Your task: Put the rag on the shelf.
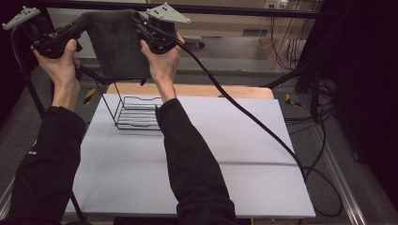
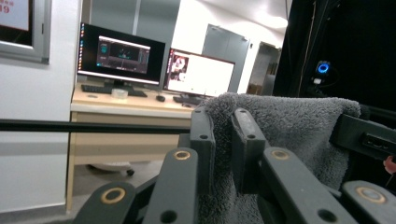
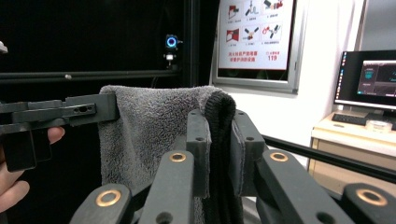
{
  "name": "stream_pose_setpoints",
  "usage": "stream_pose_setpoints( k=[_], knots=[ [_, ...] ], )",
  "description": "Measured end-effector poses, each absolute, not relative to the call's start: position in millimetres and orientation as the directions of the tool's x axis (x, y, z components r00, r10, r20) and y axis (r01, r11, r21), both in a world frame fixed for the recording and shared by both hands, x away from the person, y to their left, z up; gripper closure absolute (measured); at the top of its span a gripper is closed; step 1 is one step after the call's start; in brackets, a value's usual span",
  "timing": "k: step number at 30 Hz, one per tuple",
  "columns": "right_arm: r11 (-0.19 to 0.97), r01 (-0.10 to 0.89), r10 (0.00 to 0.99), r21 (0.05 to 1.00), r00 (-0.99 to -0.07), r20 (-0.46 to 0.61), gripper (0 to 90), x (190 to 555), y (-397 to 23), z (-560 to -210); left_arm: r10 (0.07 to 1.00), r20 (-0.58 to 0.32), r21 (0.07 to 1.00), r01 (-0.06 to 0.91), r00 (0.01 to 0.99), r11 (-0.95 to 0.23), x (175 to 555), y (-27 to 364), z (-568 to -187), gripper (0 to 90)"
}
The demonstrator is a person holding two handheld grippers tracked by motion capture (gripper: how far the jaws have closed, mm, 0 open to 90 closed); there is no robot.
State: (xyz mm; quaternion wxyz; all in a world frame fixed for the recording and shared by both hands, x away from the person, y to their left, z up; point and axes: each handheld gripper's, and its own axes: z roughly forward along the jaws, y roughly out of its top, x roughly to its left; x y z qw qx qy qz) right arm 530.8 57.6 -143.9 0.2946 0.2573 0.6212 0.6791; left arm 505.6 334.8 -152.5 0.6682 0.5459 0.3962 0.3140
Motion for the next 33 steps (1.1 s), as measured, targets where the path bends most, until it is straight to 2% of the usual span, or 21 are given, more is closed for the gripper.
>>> stream_pose_setpoints(
  k=[23,27,33],
  knots=[
    [-0.033,0.019,0.688,0.999,-0.725,0.036,80.4,520.8,49.1,-195.9,0.839,-0.149,0.989,0.099,0.524,0.114,490.8,339.8,-198.7,80.3],
    [-0.021,0.015,0.683,1.0,-0.73,0.025,80.4,516.0,51.4,-198.3,0.833,-0.166,0.986,0.107,0.528,0.129,486.6,343.2,-201.7,80.4],
    [-0.005,0.014,0.686,1.0,-0.728,0.014,80.4,510.3,50.8,-198.0,0.833,-0.142,0.989,0.112,0.534,0.097,480.5,343.0,-201.5,80.3]
  ],
)
